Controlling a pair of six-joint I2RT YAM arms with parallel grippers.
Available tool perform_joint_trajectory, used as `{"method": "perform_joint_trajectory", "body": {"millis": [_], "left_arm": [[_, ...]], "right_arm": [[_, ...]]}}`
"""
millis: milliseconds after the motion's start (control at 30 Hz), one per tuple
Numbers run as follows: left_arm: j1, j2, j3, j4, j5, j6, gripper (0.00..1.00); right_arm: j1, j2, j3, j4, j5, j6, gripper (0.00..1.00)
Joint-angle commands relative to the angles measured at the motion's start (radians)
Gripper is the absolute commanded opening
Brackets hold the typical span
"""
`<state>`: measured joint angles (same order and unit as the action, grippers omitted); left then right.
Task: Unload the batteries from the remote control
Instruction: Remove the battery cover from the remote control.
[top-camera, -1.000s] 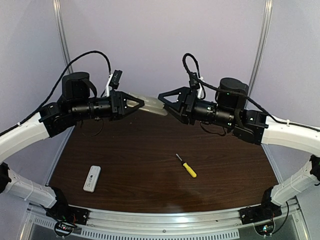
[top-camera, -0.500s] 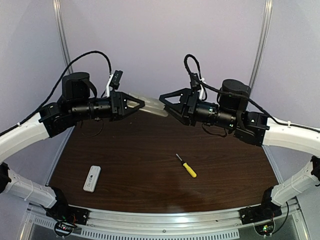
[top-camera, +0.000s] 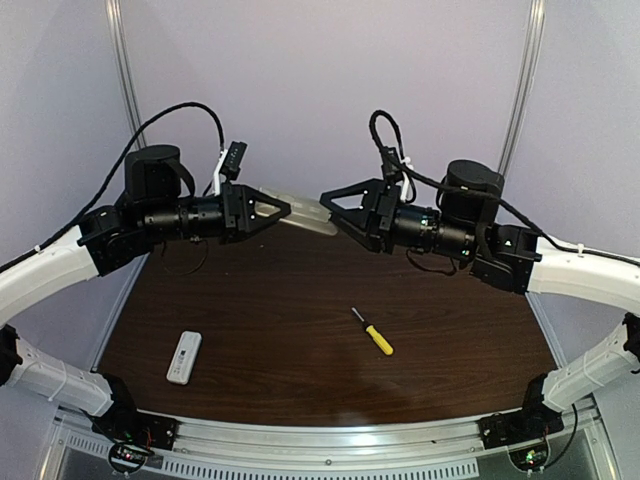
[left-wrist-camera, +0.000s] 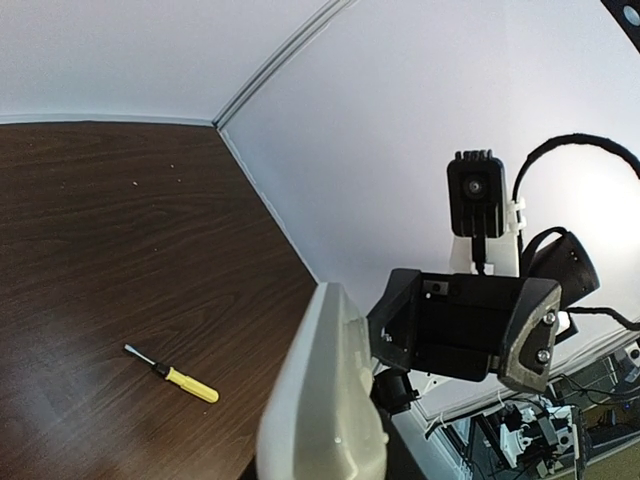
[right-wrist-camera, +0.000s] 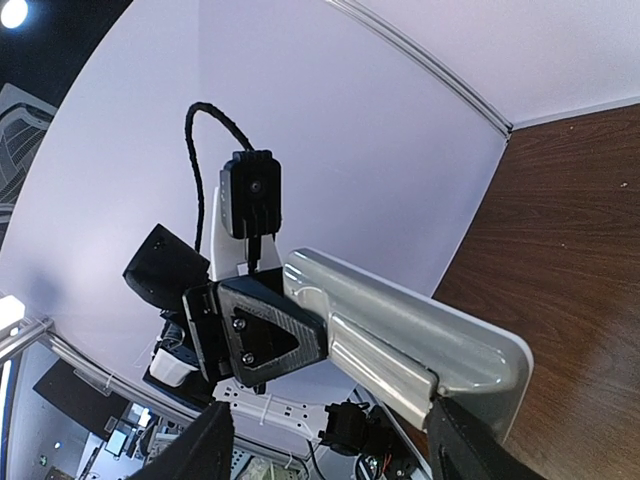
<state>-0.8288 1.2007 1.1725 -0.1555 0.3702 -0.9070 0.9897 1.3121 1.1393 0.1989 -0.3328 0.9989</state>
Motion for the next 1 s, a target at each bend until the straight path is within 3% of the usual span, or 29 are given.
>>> {"method": "perform_joint_trajectory", "body": {"millis": [0, 967], "left_arm": [[-0.024, 0.018, -0.012, 0.073, -0.026, 0.004, 0.0], [-0.024, 0.031, -0.044, 0.069, -0.066, -0.018, 0.0]], "right_arm": [[0.027, -0.005, 0.003, 0.023, -0.134, -0.005, 0.67], [0.02, -0.04, -0.011, 0.015, -0.122, -0.025, 0.68]]}}
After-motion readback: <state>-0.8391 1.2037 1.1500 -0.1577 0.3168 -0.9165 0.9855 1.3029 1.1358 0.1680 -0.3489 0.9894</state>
